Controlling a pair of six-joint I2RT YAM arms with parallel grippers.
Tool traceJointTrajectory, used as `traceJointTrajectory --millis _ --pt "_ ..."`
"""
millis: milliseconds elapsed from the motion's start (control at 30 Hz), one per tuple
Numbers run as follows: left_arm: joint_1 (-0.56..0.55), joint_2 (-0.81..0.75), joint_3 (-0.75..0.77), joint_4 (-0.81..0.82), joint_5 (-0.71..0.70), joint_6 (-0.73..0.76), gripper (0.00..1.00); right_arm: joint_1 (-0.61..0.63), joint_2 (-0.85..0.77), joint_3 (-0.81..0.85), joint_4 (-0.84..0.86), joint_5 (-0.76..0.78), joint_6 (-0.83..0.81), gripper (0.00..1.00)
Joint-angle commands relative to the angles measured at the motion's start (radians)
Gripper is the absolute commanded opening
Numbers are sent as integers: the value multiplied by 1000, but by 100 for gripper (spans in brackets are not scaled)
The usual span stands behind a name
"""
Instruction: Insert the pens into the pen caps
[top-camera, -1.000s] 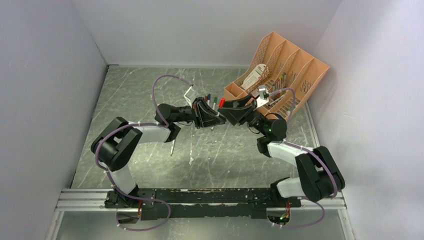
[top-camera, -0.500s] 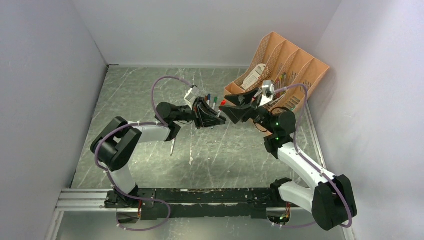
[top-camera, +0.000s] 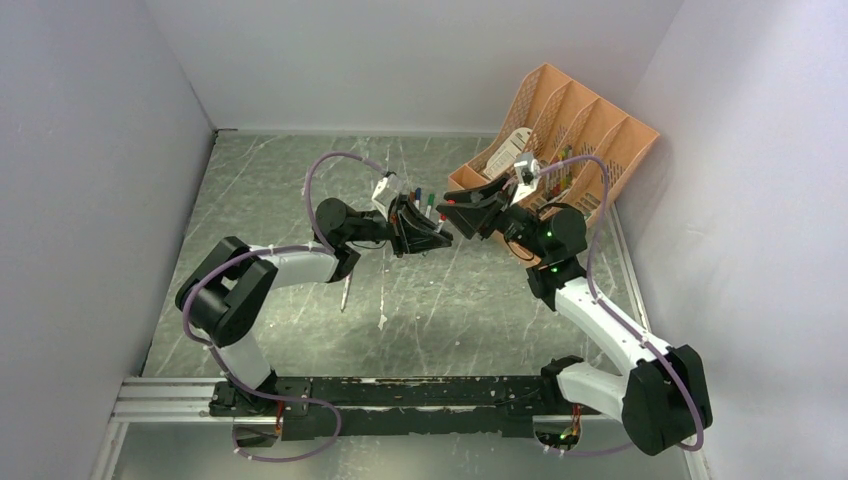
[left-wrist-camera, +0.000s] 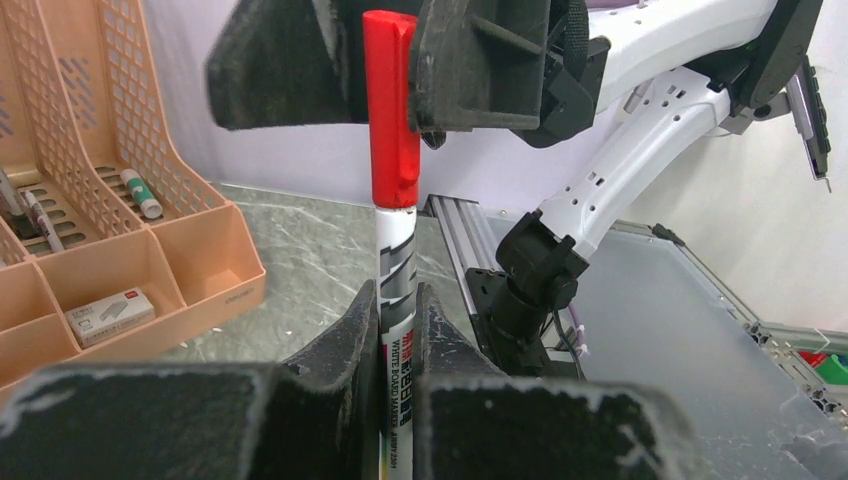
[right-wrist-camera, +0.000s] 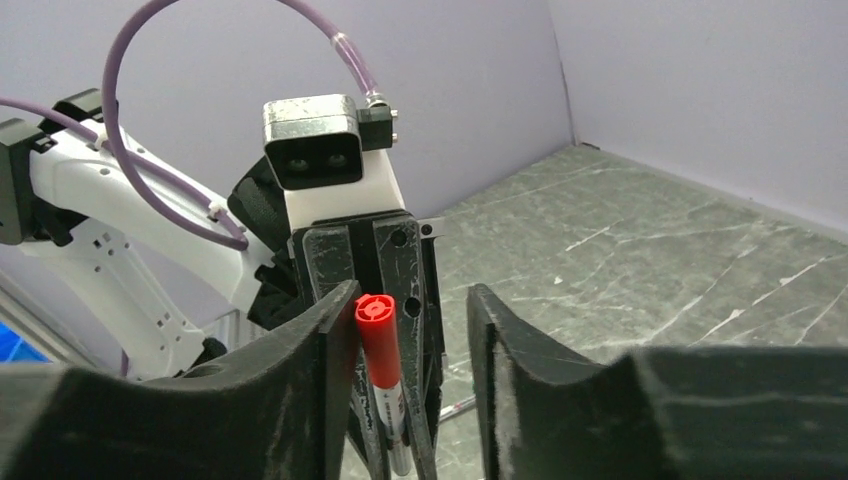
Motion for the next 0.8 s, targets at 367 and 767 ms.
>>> traceJointTrajectory --millis 367,767 --pt "5 -9 68 59 -34 -51 7 1 3 -56 -67 -21 -38 0" --pt "35 34 305 65 -15 -150 7 49 16 -167 -144 -51 -91 0"
